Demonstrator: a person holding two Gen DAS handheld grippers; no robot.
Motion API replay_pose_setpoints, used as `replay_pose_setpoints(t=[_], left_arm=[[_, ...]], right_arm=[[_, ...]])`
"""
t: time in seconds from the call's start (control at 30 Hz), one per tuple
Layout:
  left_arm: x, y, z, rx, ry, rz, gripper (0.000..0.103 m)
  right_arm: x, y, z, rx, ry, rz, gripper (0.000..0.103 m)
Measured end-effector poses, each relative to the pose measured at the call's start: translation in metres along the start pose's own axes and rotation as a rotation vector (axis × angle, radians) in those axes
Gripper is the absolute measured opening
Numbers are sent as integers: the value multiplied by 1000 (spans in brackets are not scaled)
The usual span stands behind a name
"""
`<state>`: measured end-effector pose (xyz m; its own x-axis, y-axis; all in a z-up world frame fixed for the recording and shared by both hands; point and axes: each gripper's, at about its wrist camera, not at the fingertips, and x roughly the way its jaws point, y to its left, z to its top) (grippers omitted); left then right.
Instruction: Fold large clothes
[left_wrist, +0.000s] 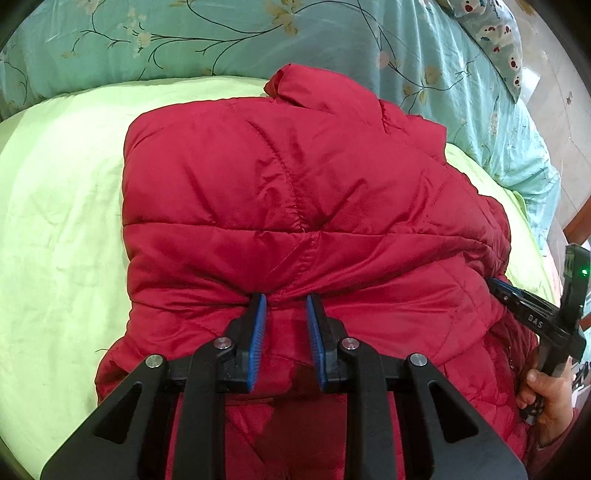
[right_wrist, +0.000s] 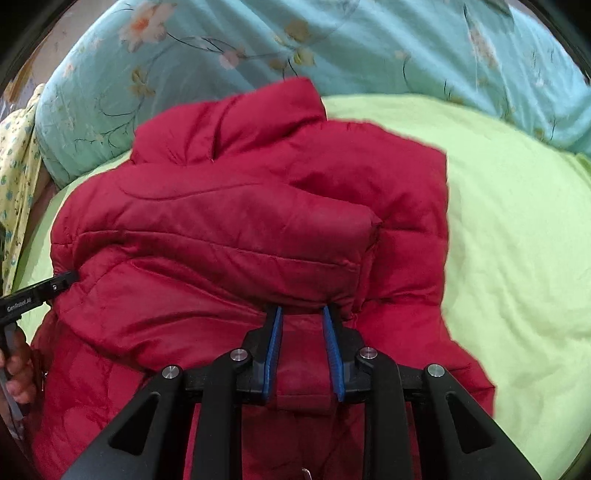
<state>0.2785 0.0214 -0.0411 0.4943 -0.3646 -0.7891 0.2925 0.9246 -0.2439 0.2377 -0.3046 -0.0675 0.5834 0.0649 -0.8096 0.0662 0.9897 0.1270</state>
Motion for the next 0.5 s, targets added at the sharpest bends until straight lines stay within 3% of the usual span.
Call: replay_pose_setpoints(t=[0.2,0.33,0.5], left_arm=[[-3,-1,0,-10,5,7,21],[-7,2,0,-38,10,1,21],[-24,1,-2,-45,7,-9,22]], right_arm=[[3,-3,-1,9,-8,15,23],[-1,-15,-2,51,-6,74,23],[-35,-16,-6,75,-27,91,25]])
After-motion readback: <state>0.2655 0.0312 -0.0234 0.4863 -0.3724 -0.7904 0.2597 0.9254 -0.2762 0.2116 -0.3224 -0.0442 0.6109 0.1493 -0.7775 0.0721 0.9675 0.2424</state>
